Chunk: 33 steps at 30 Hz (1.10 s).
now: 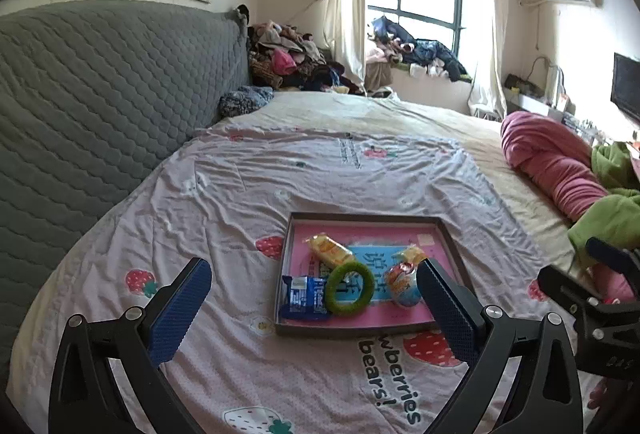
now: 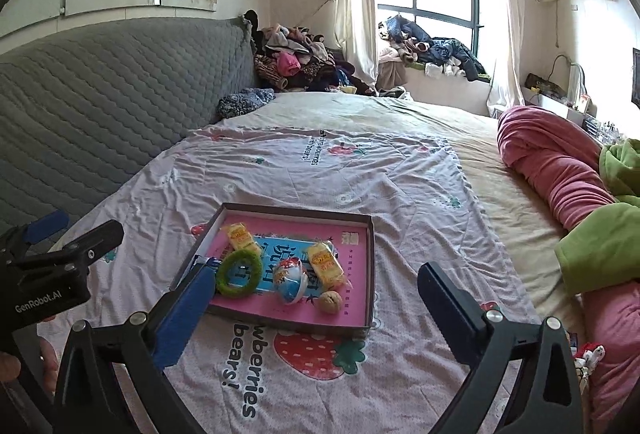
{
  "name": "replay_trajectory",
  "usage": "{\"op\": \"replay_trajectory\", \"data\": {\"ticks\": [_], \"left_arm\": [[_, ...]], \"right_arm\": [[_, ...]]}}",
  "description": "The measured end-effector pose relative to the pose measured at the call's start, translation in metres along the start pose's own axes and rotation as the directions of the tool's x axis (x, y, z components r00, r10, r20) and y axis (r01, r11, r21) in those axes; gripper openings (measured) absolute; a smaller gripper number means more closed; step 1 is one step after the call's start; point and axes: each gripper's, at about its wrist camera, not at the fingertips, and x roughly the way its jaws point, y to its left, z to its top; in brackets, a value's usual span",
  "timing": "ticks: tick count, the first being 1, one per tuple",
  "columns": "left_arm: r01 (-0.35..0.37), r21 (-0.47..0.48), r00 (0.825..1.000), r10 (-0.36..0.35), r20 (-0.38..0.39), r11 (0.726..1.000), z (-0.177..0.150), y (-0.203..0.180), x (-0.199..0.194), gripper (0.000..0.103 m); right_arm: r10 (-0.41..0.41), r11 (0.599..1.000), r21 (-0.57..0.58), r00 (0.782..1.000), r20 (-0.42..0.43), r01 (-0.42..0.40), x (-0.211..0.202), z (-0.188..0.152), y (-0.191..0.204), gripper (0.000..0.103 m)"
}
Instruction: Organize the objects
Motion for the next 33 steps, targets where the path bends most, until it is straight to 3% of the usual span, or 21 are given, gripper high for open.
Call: {"op": "replay_trajectory", "data": {"ticks": [18,33], "left_arm": [[0.005,0.030,1.000,-0.005,0.007,1.000,0.002,-0.002,-0.054,0.102],[-0.001,0.035,1.000,0.001,0.010,0.999,-0.020,0.003,-0.100,0.102]], "right_arm": [[-0.007,1.000,-0.008,0.999,0.037,0.008,-0.053,0.002,0.012,0.102],[-0.011,1.000,-0.017,0.998,0.062,0.012,-0.096,-0.014,0.023,0.102]]}}
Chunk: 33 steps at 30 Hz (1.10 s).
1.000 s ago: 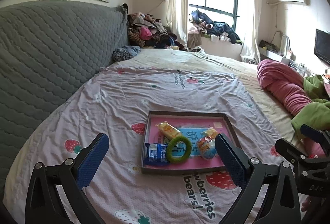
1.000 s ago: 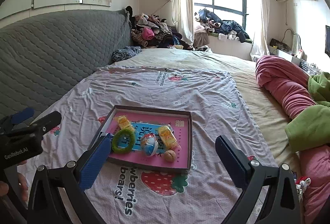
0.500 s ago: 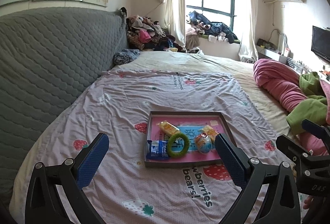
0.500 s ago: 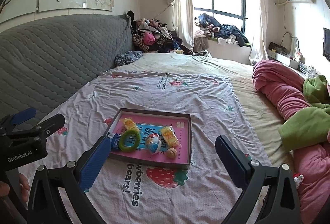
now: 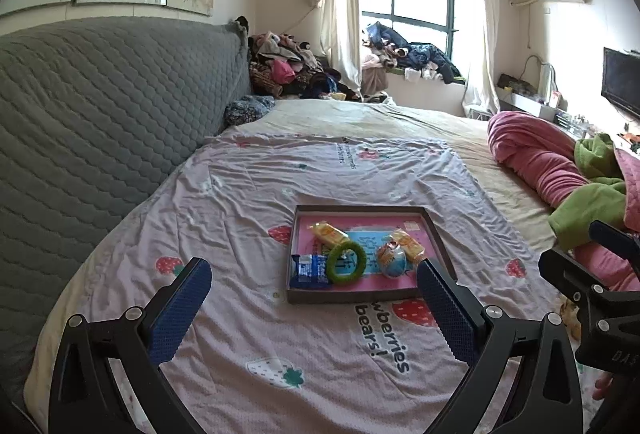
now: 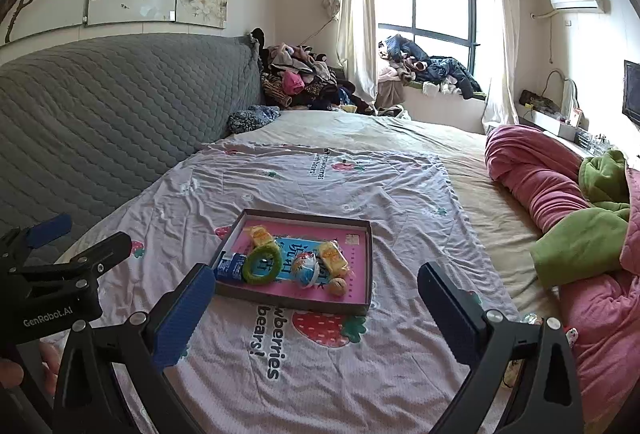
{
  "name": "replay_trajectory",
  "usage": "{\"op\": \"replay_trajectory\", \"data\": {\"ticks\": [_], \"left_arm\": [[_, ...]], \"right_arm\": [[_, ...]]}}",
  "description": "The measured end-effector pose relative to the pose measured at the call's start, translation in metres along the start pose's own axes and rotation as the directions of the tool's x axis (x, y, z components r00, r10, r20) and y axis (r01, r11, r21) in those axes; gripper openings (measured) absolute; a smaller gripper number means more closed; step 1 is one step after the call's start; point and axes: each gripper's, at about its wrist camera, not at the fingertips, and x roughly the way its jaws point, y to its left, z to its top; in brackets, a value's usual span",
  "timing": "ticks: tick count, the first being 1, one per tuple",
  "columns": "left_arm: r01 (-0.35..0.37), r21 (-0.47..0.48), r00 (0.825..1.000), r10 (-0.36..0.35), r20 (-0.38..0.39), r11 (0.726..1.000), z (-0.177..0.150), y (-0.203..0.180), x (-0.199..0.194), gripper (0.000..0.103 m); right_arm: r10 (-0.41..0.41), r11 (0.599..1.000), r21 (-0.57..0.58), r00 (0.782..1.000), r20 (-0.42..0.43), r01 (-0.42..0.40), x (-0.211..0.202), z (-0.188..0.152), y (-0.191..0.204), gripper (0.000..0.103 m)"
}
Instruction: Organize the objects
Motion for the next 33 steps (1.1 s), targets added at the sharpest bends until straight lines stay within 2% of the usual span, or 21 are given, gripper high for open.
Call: {"op": "replay_trajectory", "data": {"ticks": [17,21,33], "left_arm": [[0.001,-0.006,1.000,-0.001,0.011,1.000,-0.018,0.000,-0.027,0.102],[0.040,-0.029,0.999,-0.040,0.004,0.999,-0.026,0.003,-0.030,0.102],[0.007,0.010,1.000,-0.007,-0.002,1.000,-0.036,-0.002,-0.033,0.102]], "right_arm": [[-0.008,1.000,-0.001,1.000,0.003,0.008,-0.029,-0.016,0.005,0.102],[-0.012,1.000,-0.003,1.000,-0.003,0.012,-0.034,-0.021,0.006,0.102],[-0.026,1.000,0.004,1.000,-0.011,0.026,-0.037,-0.029,0.003,0.102]]}}
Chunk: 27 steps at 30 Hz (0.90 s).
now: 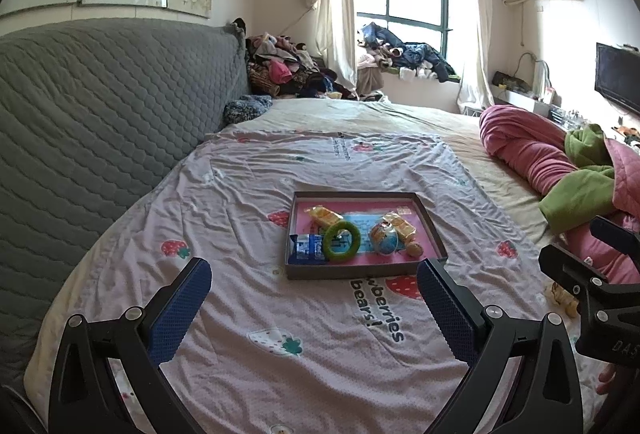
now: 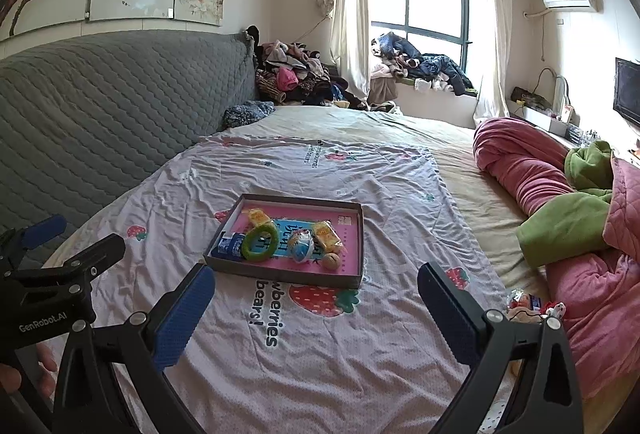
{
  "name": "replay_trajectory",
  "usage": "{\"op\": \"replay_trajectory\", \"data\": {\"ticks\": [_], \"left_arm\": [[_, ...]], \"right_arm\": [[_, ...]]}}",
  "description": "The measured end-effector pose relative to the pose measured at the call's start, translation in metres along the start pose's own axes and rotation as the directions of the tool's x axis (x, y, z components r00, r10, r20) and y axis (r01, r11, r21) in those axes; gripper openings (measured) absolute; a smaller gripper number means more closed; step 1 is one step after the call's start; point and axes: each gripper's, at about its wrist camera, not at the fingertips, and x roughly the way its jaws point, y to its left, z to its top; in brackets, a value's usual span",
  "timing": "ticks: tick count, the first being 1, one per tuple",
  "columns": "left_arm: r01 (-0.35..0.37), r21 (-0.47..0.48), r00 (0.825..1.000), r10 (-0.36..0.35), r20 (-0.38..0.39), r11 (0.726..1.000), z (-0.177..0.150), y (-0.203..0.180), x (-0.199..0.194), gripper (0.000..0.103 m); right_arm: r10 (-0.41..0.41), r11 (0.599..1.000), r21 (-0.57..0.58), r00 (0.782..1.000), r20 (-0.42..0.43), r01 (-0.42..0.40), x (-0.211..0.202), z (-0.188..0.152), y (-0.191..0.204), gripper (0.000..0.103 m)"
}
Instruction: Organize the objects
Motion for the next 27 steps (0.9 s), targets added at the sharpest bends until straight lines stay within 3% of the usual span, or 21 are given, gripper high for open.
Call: {"op": "replay_trajectory", "data": {"ticks": [17,27], "left_arm": [[0.003,-0.004,1.000,-0.003,-0.016,1.000,-0.022,0.003,0.006,0.102],[-0.001,-0.022,0.998,0.000,-0.065,1.000,-0.041,0.007,0.020,0.102]], "right_arm": [[-0.007,1.000,-0.012,1.000,-0.014,0.007,0.002,-0.021,0.006,0.102],[-0.012,1.000,-0.013,0.999,-0.037,0.012,0.010,-0.040,0.004,0.102]]}}
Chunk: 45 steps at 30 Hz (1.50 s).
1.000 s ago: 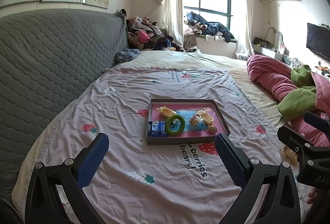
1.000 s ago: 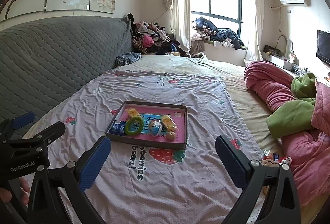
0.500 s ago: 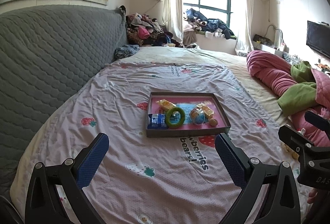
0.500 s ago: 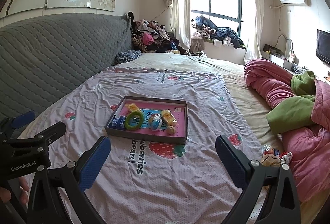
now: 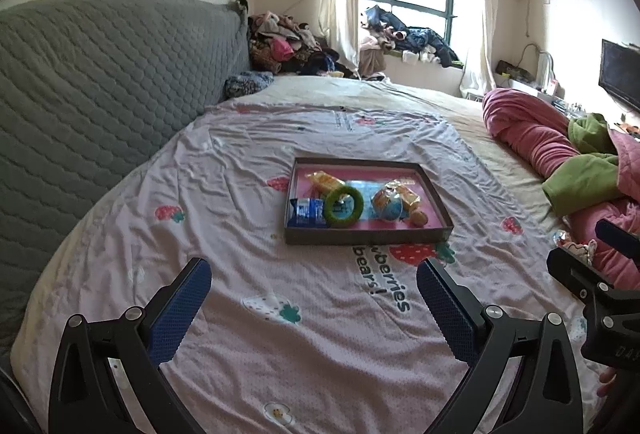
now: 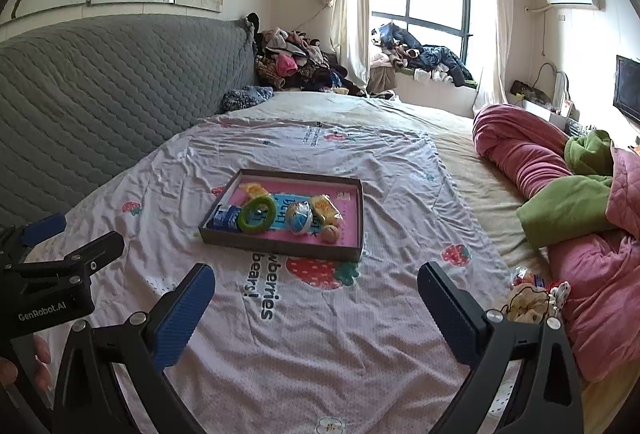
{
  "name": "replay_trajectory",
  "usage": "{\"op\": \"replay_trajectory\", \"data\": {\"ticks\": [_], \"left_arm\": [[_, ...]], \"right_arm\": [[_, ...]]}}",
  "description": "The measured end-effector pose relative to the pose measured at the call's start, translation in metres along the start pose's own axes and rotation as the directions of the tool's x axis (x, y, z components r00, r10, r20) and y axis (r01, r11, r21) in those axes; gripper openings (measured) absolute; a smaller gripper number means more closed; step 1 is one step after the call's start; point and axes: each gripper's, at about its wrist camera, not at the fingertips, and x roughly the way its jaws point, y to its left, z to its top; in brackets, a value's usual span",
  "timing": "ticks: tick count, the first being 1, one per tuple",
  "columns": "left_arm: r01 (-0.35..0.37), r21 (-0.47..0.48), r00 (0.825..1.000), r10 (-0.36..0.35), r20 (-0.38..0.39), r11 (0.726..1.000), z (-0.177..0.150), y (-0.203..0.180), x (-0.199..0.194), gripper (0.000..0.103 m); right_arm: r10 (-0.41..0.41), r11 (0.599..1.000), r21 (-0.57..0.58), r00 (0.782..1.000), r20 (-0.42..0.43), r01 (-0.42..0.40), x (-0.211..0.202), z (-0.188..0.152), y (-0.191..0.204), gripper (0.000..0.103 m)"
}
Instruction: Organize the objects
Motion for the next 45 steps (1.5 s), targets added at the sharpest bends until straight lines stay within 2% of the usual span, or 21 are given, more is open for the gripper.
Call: {"op": "replay_trajectory", "data": {"ticks": [11,45], "left_arm": [[-0.011,0.020,1.000,0.011,0.008,1.000,-0.007,-0.001,0.001,0.102],[-0.029,0.018,0.999,0.030,-0.045,0.999,-0.039,0.004,0.030,0.102]], "right_arm": [[-0.013,1.000,-0.008,1.000,-0.016,0.013,0.007,-0.011,-0.002,0.102],[-0.024,1.000,-0.005,0.997,-0.077,0.024,0.038,-0.045,-0.010,0.102]]}}
